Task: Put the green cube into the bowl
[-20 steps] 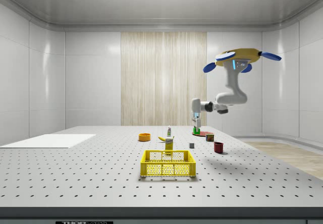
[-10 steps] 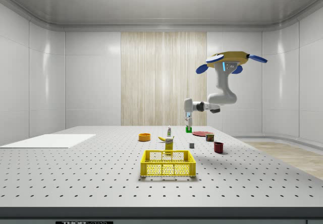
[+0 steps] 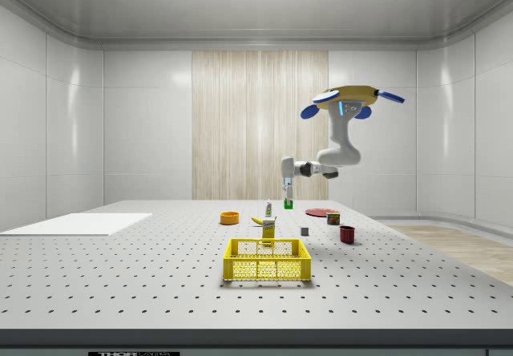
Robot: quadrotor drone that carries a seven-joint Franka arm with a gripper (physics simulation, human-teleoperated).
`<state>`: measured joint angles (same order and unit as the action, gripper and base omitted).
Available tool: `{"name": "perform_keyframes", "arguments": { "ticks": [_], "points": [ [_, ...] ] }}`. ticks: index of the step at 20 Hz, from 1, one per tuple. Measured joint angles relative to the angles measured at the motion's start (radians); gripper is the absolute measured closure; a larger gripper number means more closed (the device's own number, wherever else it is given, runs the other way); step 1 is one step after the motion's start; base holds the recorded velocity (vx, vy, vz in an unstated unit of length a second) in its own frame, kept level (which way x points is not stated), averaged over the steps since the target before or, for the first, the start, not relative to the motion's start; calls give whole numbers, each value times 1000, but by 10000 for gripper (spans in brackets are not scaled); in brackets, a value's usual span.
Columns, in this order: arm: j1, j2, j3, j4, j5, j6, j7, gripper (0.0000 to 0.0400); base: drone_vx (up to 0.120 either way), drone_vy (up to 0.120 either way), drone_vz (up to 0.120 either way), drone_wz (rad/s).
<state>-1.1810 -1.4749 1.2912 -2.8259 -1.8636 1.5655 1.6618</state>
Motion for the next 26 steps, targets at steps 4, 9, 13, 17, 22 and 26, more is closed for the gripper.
{"name": "perform_keyframes", "arguments": {
  "ticks": [4, 9, 13, 17, 22, 26],
  "points": [
    [-1, -5, 1, 0, 2, 4, 1, 149, 120, -120, 0, 0],
    [-3, -10, 1, 1, 4, 10, 3, 149, 120, -120, 0, 0],
    [-4, -15, 2, 1, 6, 14, 3, 149, 120, -120, 0, 0],
    [-6, -19, 3, 1, 8, 17, 4, 149, 120, -120, 0, 0],
    [-7, -23, 3, 1, 10, 22, 6, 149, 120, -120, 0, 0],
    [-8, -27, 4, 2, 11, 25, 6, 149, 120, -120, 0, 0]
  ]
}}
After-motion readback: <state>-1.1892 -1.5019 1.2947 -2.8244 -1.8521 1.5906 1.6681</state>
